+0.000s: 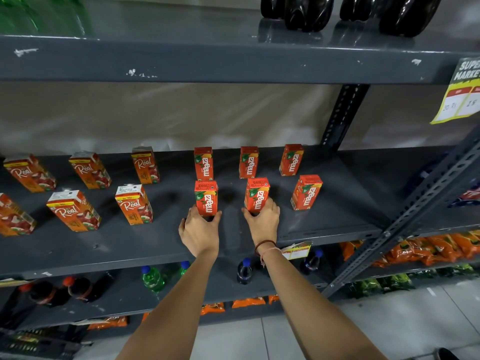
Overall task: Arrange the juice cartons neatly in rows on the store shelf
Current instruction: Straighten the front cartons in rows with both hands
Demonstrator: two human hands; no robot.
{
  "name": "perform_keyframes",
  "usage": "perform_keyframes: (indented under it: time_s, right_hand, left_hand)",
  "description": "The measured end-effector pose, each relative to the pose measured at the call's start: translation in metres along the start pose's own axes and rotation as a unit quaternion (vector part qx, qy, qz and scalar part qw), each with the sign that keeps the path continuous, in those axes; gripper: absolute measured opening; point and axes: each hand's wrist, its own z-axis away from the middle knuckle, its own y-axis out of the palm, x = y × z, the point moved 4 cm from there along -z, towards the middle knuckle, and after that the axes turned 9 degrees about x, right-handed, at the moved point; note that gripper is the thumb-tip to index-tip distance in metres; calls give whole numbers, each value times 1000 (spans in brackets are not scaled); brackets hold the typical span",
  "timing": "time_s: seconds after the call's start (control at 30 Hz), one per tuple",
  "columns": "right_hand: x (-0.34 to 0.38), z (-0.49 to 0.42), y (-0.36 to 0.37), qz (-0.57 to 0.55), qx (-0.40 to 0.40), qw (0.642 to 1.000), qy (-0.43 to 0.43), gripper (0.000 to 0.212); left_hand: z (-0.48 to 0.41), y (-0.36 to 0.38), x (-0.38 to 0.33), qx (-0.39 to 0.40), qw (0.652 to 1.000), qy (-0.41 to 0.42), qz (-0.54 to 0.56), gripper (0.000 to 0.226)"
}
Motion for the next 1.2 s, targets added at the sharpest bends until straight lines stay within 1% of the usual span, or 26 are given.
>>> perform_keyframes:
  time_s: [0.17,0.23,0.3,0.33,0.4,0.5,0.57,0.6,0.67,0.73,0.77,0.87,0.93,1.0,1.1,1.2]
  right_hand:
    - [0,1,1,-7,1,1000,-4,64]
    - [-2,4,2,-15,-5,1000,1,69]
    - [-5,10,2,-34,-30,999,1,70]
    - [-6,16,2,-51,-49,997,-1,67]
    - [-4,33,2,-83,-95,992,-7,55]
    - [9,66,14,-93,-132,986,-49,37]
    - [27,86,32,-82,-113,985,-97,30]
    - [38,93,45,-78,-90,986,-119,29]
    - [65,105,73,-73,-21,986,-150,31]
    - [93,113,105,-71,62,983,-158,42]
    - [105,116,120,-65,97,981,-156,50]
    - [134,115,160,-41,149,980,-126,73]
    - [146,113,177,-43,139,984,-103,78]
    - [153,110,187,-35,103,990,-84,78]
    - [156,106,192,-10,56,997,-58,68]
    - [157,105,193,7,37,998,-49,53]
  left_hand:
    - [0,-2,1,14,1000,-7,3,41]
    - [-1,-2,5,31,999,-16,10,48]
    - [-2,-3,12,59,998,-15,28,60]
    - [-1,-6,18,68,997,-9,43,63]
    - [2,-20,30,68,994,-1,80,61]
    - [6,-58,60,27,993,19,114,45]
    - [6,-86,84,-12,993,29,116,36]
    - [4,-101,97,-37,992,25,115,34]
    - [-3,-128,122,-90,990,-2,110,34]
    - [-15,-150,144,-125,987,-31,95,42]
    - [-22,-158,153,-128,988,-41,80,50]
    - [-46,-172,168,-98,992,-67,40,72]
    - [-61,-173,173,-81,994,-76,19,79]
    - [-74,-171,178,-71,994,-79,-1,77]
    - [-87,-168,184,-79,994,-75,-19,60]
    - [-91,-172,184,-92,994,-54,-21,41]
